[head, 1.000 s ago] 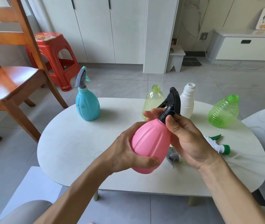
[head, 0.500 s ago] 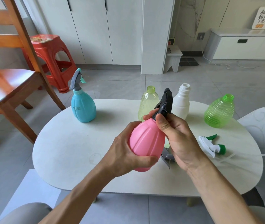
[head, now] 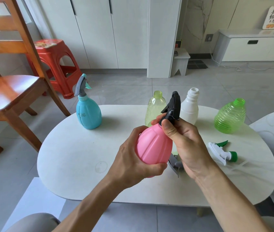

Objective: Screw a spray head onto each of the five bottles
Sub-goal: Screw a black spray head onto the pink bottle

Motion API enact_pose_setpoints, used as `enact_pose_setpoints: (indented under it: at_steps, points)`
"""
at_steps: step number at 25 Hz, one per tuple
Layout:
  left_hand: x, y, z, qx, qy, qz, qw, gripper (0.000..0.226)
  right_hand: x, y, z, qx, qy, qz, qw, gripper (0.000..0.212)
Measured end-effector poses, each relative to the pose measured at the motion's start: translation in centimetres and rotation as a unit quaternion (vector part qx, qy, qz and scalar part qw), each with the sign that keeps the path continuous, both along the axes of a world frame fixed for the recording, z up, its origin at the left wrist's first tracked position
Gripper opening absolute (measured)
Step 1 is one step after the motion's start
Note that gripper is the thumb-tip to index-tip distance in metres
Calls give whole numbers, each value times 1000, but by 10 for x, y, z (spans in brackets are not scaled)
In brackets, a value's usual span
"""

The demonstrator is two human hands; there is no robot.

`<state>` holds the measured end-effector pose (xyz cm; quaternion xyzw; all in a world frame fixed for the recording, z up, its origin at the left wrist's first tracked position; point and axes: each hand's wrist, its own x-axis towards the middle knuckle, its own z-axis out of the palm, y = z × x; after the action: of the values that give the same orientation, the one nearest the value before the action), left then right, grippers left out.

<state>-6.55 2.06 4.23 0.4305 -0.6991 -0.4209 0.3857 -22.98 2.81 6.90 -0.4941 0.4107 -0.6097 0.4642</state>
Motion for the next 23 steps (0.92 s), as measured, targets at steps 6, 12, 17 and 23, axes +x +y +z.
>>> enact_pose_setpoints:
  at_steps: [6,12,17,23]
  points:
    - [-2,0,-4,-21,-21,18,999,86,2,-1,0,13,11,-18,1000,33]
    - [-3,-5,-9,-18,-33,22,999,82,6,-2,-5,29,5,-51,998,36]
    - [13,-33,-17,-19,-71,128,989,90,-4,1,-14,112,24,-25,993,26]
    - [30,-105,-21,16,-15,184,983,91,-18,4,-21,149,43,-32,987,15]
